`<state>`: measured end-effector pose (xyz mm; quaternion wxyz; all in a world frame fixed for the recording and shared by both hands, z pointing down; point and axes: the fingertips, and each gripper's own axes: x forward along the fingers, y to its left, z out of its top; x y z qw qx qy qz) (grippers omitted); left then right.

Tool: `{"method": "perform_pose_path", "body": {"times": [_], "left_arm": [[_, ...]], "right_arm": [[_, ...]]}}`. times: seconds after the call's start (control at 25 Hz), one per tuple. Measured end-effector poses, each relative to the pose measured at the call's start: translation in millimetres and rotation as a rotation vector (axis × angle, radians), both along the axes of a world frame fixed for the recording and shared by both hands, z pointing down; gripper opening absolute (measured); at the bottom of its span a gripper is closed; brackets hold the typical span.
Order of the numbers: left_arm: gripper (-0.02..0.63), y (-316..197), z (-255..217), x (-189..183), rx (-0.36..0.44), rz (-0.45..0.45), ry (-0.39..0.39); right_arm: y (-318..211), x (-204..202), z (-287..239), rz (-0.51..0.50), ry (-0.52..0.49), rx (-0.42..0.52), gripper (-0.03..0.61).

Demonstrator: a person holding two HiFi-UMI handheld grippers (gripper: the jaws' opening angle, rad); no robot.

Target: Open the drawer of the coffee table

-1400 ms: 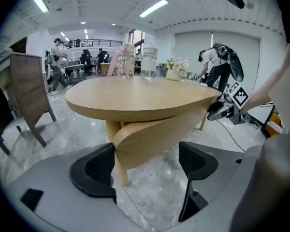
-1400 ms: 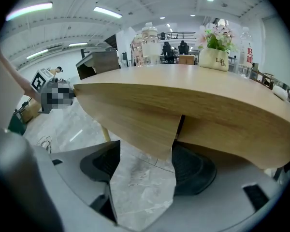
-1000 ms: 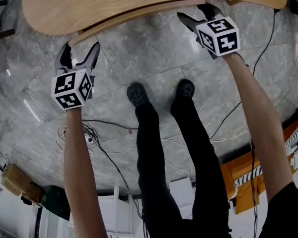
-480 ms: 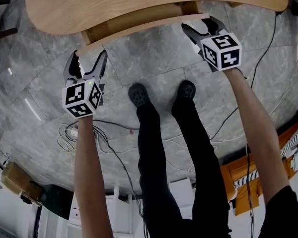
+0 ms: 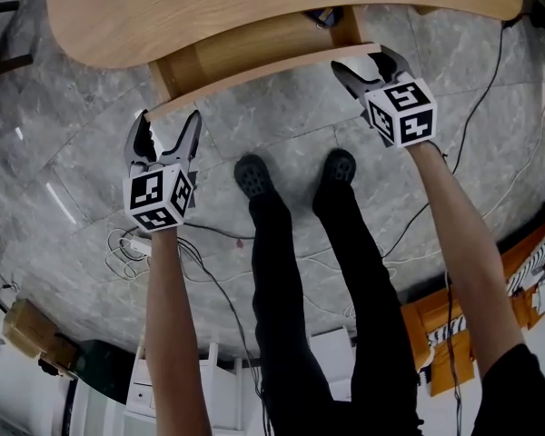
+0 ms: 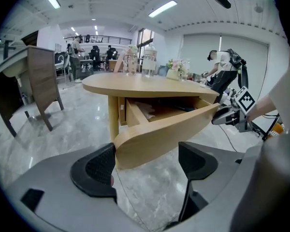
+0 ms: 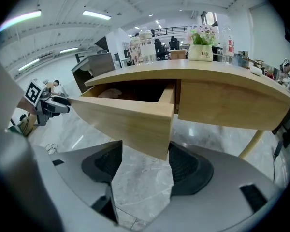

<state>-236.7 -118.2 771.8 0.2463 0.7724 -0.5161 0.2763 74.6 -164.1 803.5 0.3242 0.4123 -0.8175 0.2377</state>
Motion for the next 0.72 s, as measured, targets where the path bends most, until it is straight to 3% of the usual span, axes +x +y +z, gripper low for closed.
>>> {"method": "perform_pose_path", "body": {"times": [0.72], "left_arm": [[0.41,16.1,0.8,2.3,0.008,-0.044,0.007]], "right_arm": [[12.2,4.3,-0.9,0.04,-0.026,-0.004,0.288]]}}
